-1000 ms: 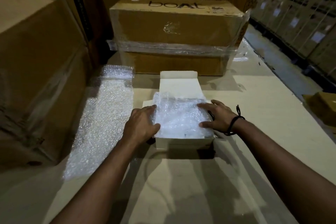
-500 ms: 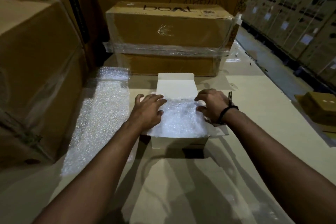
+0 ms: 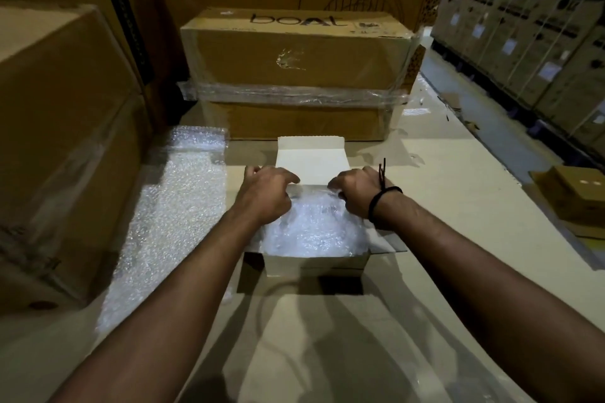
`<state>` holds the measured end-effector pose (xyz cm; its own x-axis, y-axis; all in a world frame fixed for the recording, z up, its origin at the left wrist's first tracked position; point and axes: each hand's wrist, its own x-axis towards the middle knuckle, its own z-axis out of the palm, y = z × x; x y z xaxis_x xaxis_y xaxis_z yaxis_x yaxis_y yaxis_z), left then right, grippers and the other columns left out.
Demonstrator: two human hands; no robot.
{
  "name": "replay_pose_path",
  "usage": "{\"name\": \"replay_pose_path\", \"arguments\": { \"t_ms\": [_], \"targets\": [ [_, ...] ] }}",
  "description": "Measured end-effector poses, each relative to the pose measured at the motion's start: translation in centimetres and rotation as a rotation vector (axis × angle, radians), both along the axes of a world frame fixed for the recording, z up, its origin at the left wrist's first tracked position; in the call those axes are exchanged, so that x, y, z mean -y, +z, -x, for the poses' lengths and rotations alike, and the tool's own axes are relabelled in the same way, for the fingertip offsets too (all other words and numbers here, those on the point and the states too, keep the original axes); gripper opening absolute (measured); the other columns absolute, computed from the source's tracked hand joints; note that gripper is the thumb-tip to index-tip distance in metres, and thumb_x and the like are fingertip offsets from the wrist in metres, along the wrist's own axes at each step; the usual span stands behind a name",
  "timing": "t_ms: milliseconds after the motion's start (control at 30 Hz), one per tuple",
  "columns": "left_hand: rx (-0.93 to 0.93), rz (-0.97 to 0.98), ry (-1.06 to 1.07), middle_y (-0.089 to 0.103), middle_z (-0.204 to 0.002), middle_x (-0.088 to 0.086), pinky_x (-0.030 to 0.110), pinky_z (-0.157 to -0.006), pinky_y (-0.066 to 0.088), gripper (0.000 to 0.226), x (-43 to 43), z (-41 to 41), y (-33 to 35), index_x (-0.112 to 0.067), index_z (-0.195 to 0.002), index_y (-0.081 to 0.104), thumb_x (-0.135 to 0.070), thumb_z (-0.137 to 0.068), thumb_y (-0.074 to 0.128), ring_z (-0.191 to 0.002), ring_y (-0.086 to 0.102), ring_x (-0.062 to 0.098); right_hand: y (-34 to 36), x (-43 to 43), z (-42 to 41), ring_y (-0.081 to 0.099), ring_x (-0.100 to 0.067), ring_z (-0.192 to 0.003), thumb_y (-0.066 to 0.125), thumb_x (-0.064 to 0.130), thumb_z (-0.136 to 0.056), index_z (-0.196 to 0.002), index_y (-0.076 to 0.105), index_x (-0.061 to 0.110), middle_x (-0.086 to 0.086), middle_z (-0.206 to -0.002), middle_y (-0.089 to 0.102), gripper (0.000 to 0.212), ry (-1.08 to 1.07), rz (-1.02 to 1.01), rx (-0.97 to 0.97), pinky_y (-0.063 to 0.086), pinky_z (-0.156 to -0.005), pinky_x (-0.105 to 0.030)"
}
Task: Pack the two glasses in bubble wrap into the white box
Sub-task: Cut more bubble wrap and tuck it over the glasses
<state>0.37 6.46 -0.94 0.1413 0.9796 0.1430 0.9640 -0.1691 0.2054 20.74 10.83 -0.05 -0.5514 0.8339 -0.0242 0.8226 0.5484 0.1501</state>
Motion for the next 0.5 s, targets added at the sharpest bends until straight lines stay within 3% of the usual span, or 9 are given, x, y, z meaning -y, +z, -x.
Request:
{"name": "replay_pose_path", "arguments": {
  "t_ms": [200, 300, 400, 500],
  "targets": [
    [-0.232, 0.135, -0.042, 0.06, -0.13, 0.012, 0.034, -0.104, 0.034, 0.048, -0.6, -0.5, -0.5, -0.024, -0.132, 0.06, -0.011, -0.086, 0.054, -0.122, 0.049, 0.027, -1.9, 0.8, 1.4, 0.055, -0.021, -0.115, 0.042, 0.021, -0.09, -0.112, 0.055, 0.024, 0.0, -0.121, 0.061, 0.025, 0.029, 0.037, 0.287, 0.034, -0.095, -0.039],
    [-0.247, 0.031, -0.083, 0.062, -0.129, 0.006, 0.034, -0.108, 0.029, 0.05, -0.4, -0.3, -0.4, -0.021, -0.134, 0.058, -0.007, -0.086, 0.056, -0.123, 0.05, 0.025, -1.7, 0.8, 1.0, 0.054, -0.02, -0.115, 0.043, 0.019, -0.089, -0.112, 0.055, 0.026, 0.002, -0.121, 0.061, 0.027, 0.019, 0.1, 0.214, 0.033, -0.095, -0.038],
    [-0.206, -0.073, -0.082, 0.065, -0.126, 0.003, 0.033, -0.103, 0.035, 0.051, -0.3, 0.4, -0.5, -0.02, -0.132, 0.06, 0.001, -0.085, 0.057, -0.119, 0.053, 0.024, -0.2, 0.5, -0.2, 0.056, -0.019, -0.115, 0.051, 0.011, -0.086, -0.122, 0.057, 0.028, 0.004, -0.123, 0.063, 0.04, -0.055, 0.149, -0.02, 0.034, -0.099, -0.037],
    [-0.193, 0.014, -0.074, 0.066, -0.124, 0.004, 0.035, -0.097, 0.043, 0.051, -0.6, 0.4, -1.0, -0.019, -0.131, 0.061, 0.005, -0.086, 0.056, -0.119, 0.052, 0.026, 0.4, 0.4, -1.0, 0.058, -0.019, -0.108, 0.055, 0.017, -0.087, -0.115, 0.059, 0.03, 0.004, -0.114, 0.066, 0.032, -0.069, 0.056, 0.066, 0.033, -0.098, -0.04]
  ]
}}
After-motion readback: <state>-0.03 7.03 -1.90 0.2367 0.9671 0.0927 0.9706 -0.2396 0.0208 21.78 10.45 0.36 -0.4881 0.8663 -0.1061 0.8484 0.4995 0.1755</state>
